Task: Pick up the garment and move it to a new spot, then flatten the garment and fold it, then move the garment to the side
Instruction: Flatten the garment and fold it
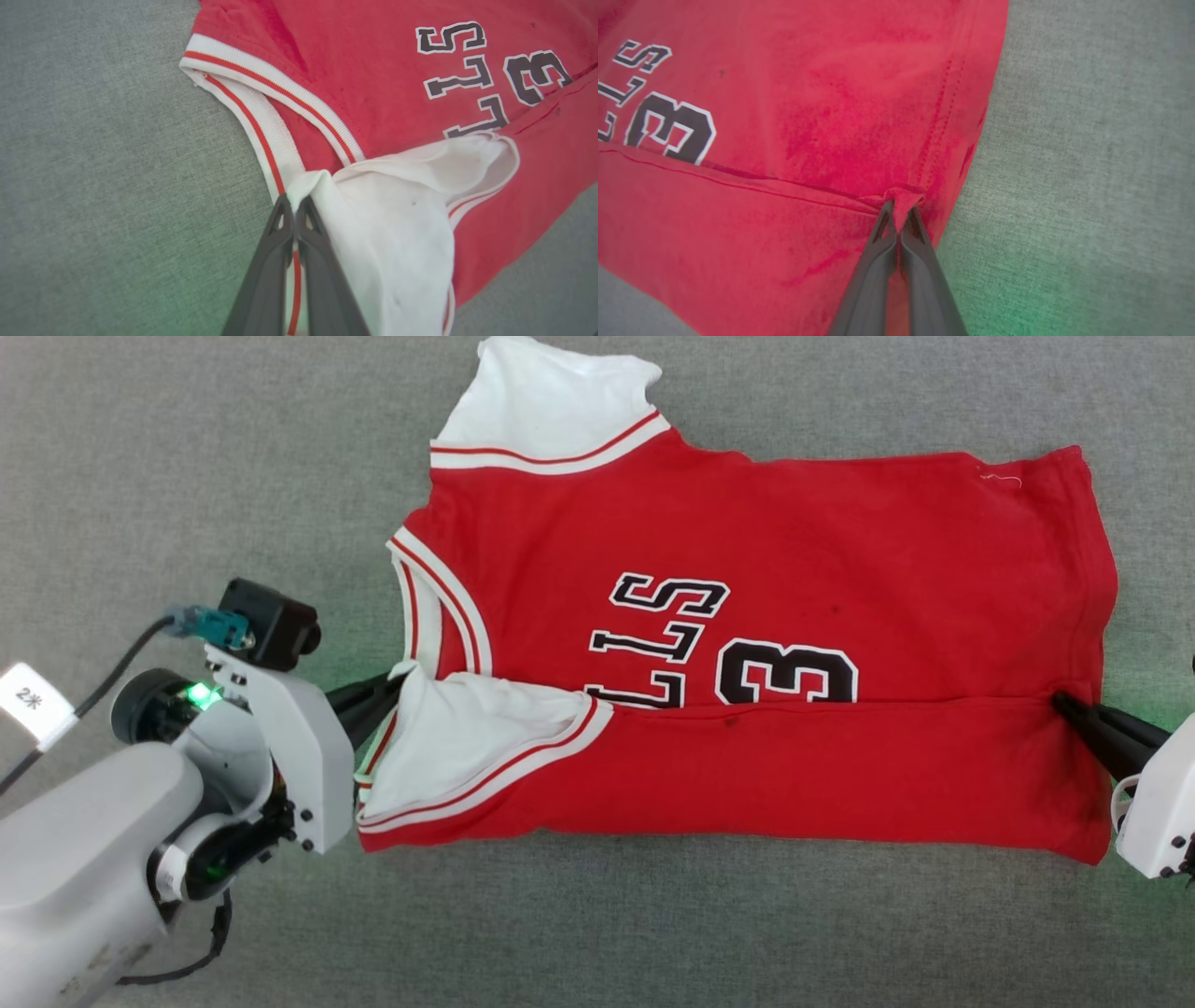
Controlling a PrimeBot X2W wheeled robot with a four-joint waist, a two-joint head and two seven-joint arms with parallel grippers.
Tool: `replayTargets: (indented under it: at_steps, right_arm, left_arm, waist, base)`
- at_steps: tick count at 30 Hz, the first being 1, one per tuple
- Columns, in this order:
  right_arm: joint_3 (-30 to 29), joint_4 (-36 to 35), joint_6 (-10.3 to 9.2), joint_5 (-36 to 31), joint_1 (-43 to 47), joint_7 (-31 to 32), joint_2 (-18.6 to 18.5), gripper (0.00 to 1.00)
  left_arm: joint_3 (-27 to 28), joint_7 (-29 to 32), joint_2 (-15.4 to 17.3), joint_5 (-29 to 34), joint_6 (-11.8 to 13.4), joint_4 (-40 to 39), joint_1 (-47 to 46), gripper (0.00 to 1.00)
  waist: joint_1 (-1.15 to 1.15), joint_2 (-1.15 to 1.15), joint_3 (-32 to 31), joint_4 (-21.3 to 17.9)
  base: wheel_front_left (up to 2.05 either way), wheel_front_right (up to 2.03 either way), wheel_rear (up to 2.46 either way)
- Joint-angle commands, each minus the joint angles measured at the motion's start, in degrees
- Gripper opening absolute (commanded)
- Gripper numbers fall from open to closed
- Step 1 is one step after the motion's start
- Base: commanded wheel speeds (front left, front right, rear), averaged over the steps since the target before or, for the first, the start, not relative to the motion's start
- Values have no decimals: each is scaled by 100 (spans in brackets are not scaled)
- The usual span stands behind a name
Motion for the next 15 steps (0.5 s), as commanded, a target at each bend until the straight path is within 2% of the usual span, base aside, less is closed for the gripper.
replayTargets:
  at_steps: [1, 6, 7, 8, 10, 11, 13, 14, 15]
  right_arm:
    - [29, 61, -4, 31, -75, -19, -30, 0]
    - [60, 116, -5, 76, -177, 28, -59, 0]
    - [59, 120, -5, 71, -187, 37, -58, 0]
    - [57, 116, -4, 60, -190, 50, -58, 0]
    - [39, 98, -4, 40, -197, 73, -62, 5]
    - [37, 90, -4, 27, -185, 88, -59, 17]
    - [45, 35, -4, -3, -164, 65, -52, 25]
    - [45, 27, -4, -29, -154, 48, -51, 36]
    - [43, 14, -5, -53, -138, 34, -50, 51]
  left_arm:
    - [13, 12, -57, -78, -73, 112, -76, 15]
    - [58, -17, -132, -148, -131, 302, -91, 48]
    - [71, -50, -124, -147, -124, 308, -94, 65]
    - [80, -68, -113, -142, -121, 303, -87, 88]
    - [113, -139, -89, -152, -102, 266, -55, 95]
    - [115, -168, -75, -131, -84, 240, -37, 100]
    - [135, -252, -40, -92, -62, 170, 2, 100]
    - [138, -290, -18, -63, -27, 133, 25, 100]
    - [141, -327, 2, -44, -18, 92, 47, 100]
  waist:
    - [0, 0, 1, 5]
    - [0, 0, -66, 11]
    - [0, 0, -89, 12]
    - [0, 0, -118, 15]
    - [0, 0, -173, 24]
    - [0, 0, -208, 33]
    - [0, 0, -270, 44]
    - [0, 0, -301, 51]
    - [0, 0, -335, 61]
  base:
    - [0, 0, 0]
    - [0, 0, 0]
    - [0, 0, 0]
    - [0, 0, 0]
    - [0, 0, 0]
    - [0, 0, 0]
    - [0, 0, 0]
    - [0, 0, 0]
    - [0, 0, 0]
